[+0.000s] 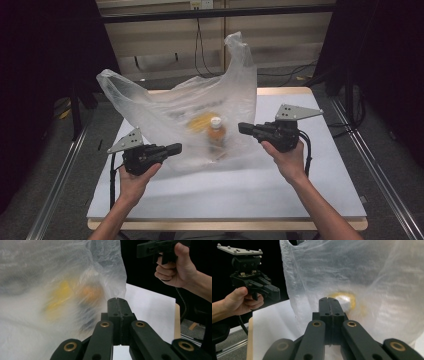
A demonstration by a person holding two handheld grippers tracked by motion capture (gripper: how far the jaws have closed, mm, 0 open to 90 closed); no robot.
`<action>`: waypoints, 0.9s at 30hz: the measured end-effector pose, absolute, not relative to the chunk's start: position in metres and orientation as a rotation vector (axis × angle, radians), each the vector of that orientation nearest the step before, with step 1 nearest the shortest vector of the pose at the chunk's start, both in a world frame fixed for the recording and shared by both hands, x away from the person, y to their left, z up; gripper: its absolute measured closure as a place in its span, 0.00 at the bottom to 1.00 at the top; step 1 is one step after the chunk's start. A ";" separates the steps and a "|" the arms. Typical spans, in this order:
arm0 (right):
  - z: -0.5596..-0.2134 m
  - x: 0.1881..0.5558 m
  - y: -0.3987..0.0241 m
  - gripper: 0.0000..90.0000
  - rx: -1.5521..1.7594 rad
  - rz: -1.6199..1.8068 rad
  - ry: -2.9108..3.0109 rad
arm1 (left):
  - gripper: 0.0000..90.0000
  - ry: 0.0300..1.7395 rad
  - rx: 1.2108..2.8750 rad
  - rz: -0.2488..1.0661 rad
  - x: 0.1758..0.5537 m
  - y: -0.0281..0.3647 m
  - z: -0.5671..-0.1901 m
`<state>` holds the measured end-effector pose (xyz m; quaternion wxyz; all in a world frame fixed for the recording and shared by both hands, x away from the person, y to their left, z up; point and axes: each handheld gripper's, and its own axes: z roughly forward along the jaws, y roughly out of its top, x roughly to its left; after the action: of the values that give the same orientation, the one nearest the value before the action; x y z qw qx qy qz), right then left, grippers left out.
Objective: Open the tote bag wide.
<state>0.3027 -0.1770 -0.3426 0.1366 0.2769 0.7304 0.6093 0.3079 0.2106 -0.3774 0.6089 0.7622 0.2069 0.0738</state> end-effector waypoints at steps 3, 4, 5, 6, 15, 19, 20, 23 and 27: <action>-0.338 0.307 -0.175 1.00 0.787 1.767 2.110 | 1.00 0.475 1.753 0.172 0.312 0.209 -0.375; -0.333 0.311 -0.171 1.00 0.781 1.758 2.118 | 1.00 0.473 1.751 0.180 0.314 0.208 -0.373; -0.333 0.311 -0.171 1.00 0.781 1.758 2.118 | 1.00 0.474 1.747 0.179 0.315 0.207 -0.371; -0.331 0.313 -0.169 1.00 0.772 1.760 2.120 | 1.00 0.463 1.742 0.185 0.317 0.207 -0.369; -0.307 0.329 -0.151 1.00 0.735 1.765 2.119 | 1.00 0.439 1.702 0.205 0.331 0.198 -0.345; -0.300 0.335 -0.148 1.00 0.733 1.753 2.119 | 1.00 0.431 1.698 0.225 0.338 0.194 -0.334; -0.298 0.337 -0.147 1.00 0.733 1.750 2.116 | 1.00 0.436 1.693 0.229 0.340 0.193 -0.331; -0.294 0.343 -0.146 1.00 0.740 1.751 2.105 | 1.00 0.431 1.682 0.239 0.346 0.190 -0.321; -0.290 0.350 -0.147 1.00 0.752 1.759 2.095 | 1.00 0.421 1.658 0.255 0.352 0.187 -0.305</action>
<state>0.3504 -0.1468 -0.2901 0.1518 0.2620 0.7298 0.6130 0.3516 0.1867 -0.3053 0.6486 0.7296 0.1854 0.1122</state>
